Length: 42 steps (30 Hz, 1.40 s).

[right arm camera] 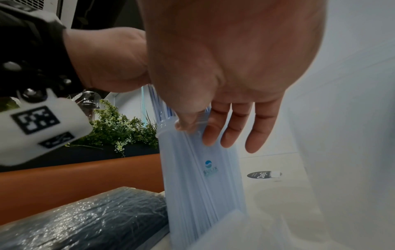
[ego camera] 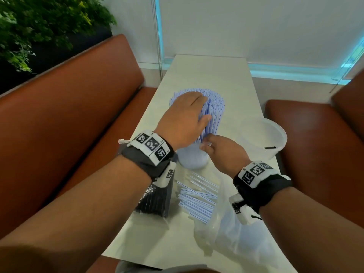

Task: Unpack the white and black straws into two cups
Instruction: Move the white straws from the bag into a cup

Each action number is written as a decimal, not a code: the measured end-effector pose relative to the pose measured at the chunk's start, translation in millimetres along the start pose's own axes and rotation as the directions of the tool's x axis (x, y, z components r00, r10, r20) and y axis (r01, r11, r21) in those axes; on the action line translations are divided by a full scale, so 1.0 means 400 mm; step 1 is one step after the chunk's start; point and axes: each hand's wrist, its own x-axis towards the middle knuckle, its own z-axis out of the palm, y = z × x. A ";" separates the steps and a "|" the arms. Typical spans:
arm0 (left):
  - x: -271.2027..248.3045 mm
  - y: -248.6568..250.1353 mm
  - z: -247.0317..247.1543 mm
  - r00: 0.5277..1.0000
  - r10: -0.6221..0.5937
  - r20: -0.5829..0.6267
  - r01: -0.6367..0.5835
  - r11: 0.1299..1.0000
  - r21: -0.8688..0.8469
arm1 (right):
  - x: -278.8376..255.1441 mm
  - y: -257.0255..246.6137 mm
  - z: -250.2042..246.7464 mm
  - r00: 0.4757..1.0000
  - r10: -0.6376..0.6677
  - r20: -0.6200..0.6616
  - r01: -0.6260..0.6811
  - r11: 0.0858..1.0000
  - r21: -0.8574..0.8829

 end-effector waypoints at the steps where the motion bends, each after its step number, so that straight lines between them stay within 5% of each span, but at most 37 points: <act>1: 0.001 -0.005 -0.007 1.000 -0.004 -0.019 0.004 1.000 -0.014 | 0.001 0.000 -0.001 1.000 -0.003 0.004 0.003 1.000 -0.007; 5: 0.012 -0.007 -0.027 0.973 -0.001 -0.229 -0.004 1.000 -0.024 | 0.001 -0.001 -0.001 1.000 -0.020 0.007 0.020 1.000 -0.011; 9: -0.013 0.007 0.032 0.996 -0.004 0.087 -0.020 0.962 0.273 | -0.003 -0.006 0.000 1.000 -0.008 -0.009 0.008 1.000 -0.004; 12: -0.008 0.002 0.006 0.995 0.000 0.104 -0.015 0.988 0.151 | -0.008 -0.013 -0.006 1.000 -0.004 0.009 0.004 1.000 -0.020; 15: -0.028 0.007 -0.028 0.998 -0.001 -0.063 0.003 1.000 0.022 | -0.041 -0.016 -0.012 0.995 -0.051 -0.084 0.047 0.998 -0.052; 17: -0.072 0.017 -0.043 0.946 0.019 -0.323 -0.051 0.994 -0.093 | -0.084 -0.008 -0.007 0.958 -0.040 -0.284 0.026 0.998 -0.050; 19: -0.126 0.027 -0.039 0.888 0.039 -0.459 -0.132 0.976 -0.174 | -0.118 0.014 0.006 0.939 0.078 -0.334 -0.114 0.989 -0.090; 21: -0.176 0.041 -0.008 0.954 0.032 -0.298 -0.107 0.965 -0.239 | -0.134 0.038 0.025 0.940 0.300 -0.160 -0.330 0.918 -0.218; 23: -0.215 0.052 0.053 0.992 0.052 0.111 -0.030 0.982 -0.186 | -0.135 0.055 0.041 0.896 0.443 0.022 -0.410 0.845 -0.344; 25: -0.244 0.052 0.133 0.878 0.077 0.473 -0.038 0.995 -0.092 | -0.130 0.065 0.052 0.884 0.451 0.122 -0.382 0.848 -0.367; 27: -0.271 0.053 0.207 0.764 0.104 0.636 -0.074 0.994 -0.074 | -0.130 0.070 0.058 0.881 0.439 0.176 -0.365 0.869 -0.335; 31: -0.293 0.070 0.306 0.705 0.193 0.683 -0.199 0.977 -0.070 | -0.133 0.071 0.054 0.884 0.428 0.186 -0.373 0.888 -0.268; 37: -0.283 0.096 0.347 0.723 0.213 0.658 -0.239 0.970 -0.051 | -0.144 0.074 0.042 0.900 0.393 0.191 -0.346 0.908 -0.236; 42: -0.265 0.110 0.357 0.659 0.211 0.722 -0.321 0.947 0.016 | -0.144 0.074 0.043 0.900 0.390 0.194 -0.348 0.912 -0.219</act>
